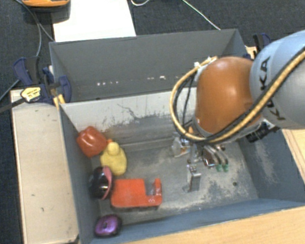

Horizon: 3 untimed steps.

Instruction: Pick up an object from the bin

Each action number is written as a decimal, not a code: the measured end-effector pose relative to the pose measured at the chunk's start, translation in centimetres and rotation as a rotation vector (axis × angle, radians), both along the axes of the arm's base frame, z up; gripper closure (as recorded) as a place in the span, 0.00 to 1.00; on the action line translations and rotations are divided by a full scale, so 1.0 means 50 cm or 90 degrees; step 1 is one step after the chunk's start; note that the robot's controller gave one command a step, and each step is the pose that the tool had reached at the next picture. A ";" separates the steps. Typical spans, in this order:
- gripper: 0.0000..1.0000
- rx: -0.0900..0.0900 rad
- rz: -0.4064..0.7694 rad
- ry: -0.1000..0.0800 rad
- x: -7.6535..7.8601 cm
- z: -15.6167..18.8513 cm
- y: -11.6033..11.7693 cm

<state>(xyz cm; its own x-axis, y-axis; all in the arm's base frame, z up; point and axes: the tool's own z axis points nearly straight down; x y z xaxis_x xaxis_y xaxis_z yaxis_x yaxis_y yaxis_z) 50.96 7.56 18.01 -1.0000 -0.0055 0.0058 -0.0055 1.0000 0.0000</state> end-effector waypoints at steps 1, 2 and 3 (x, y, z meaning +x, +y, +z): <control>0.00 0.000 -0.002 -0.005 0.003 0.009 -0.001; 0.00 0.001 0.086 -0.005 0.021 -0.112 0.069; 0.00 0.002 0.143 -0.003 -0.029 -0.223 0.134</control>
Offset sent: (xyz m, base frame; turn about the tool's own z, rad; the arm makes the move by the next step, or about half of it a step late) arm 0.0131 0.0535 -0.0910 -0.2121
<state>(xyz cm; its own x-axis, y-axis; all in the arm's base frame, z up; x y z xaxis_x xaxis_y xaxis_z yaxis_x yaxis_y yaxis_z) 49.50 14.28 6.83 -0.9735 -0.2285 0.0013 -0.2285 0.9735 0.0025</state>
